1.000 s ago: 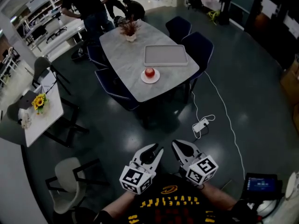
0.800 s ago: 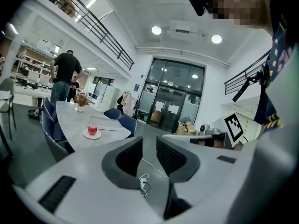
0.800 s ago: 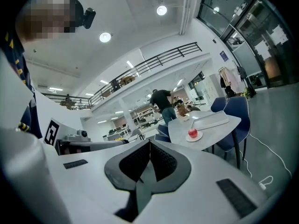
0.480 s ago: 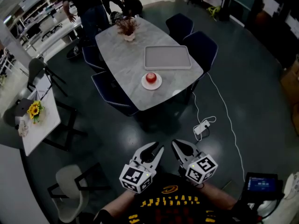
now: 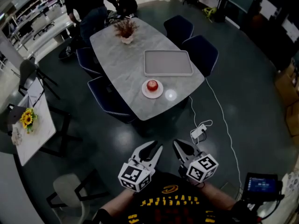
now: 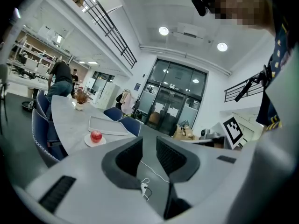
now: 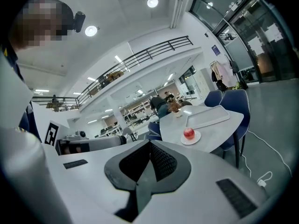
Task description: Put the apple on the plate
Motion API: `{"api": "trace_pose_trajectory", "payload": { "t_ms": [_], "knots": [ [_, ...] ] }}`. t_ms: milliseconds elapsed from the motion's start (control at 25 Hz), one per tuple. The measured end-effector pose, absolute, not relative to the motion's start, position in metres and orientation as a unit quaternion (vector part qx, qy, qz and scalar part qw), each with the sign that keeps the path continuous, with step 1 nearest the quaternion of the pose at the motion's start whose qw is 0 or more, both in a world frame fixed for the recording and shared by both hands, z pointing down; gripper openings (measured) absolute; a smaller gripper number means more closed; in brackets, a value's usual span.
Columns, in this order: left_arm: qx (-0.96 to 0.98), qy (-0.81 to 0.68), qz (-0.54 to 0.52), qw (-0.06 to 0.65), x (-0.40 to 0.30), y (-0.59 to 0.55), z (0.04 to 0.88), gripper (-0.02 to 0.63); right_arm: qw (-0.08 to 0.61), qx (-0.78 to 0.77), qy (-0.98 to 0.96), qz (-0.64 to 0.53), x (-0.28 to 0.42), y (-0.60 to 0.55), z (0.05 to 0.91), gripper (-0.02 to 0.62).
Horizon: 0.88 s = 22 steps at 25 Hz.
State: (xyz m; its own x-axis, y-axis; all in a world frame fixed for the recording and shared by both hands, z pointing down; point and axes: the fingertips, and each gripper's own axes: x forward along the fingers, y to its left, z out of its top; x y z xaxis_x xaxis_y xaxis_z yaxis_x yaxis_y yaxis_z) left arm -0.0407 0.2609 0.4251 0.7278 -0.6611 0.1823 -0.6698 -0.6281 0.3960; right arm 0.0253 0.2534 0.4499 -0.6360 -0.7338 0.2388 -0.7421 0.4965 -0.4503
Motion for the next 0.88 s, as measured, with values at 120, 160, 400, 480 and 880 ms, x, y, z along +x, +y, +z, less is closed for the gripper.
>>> {"api": "trace_pose_trajectory", "payload": {
  "t_ms": [120, 160, 400, 480, 880],
  "knots": [
    [0.902, -0.367, 0.006, 0.227, -0.053, 0.244, 0.422, 0.095, 0.008, 0.436, -0.858, 0.271, 0.018, 0.238, 0.448, 0.006],
    [0.902, -0.365, 0.004, 0.229, -0.056, 0.240, 0.421, 0.095, 0.010, 0.438, -0.857, 0.273, 0.015, 0.234, 0.446, 0.006],
    [0.901, -0.363, -0.002, 0.237, -0.077, 0.226, 0.429, 0.095, 0.010, 0.440, -0.852, 0.285, -0.001, 0.219, 0.451, 0.006],
    [0.898, -0.369, -0.007, 0.241, -0.086, 0.224, 0.431, 0.095, 0.012, 0.435, -0.852, 0.290, -0.008, 0.215, 0.452, 0.006],
    [0.878, -0.407, -0.025, 0.251, -0.127, 0.224, 0.437, 0.095, 0.019, 0.396, -0.874, 0.280, -0.050, 0.206, 0.449, 0.006]
  ]
}}
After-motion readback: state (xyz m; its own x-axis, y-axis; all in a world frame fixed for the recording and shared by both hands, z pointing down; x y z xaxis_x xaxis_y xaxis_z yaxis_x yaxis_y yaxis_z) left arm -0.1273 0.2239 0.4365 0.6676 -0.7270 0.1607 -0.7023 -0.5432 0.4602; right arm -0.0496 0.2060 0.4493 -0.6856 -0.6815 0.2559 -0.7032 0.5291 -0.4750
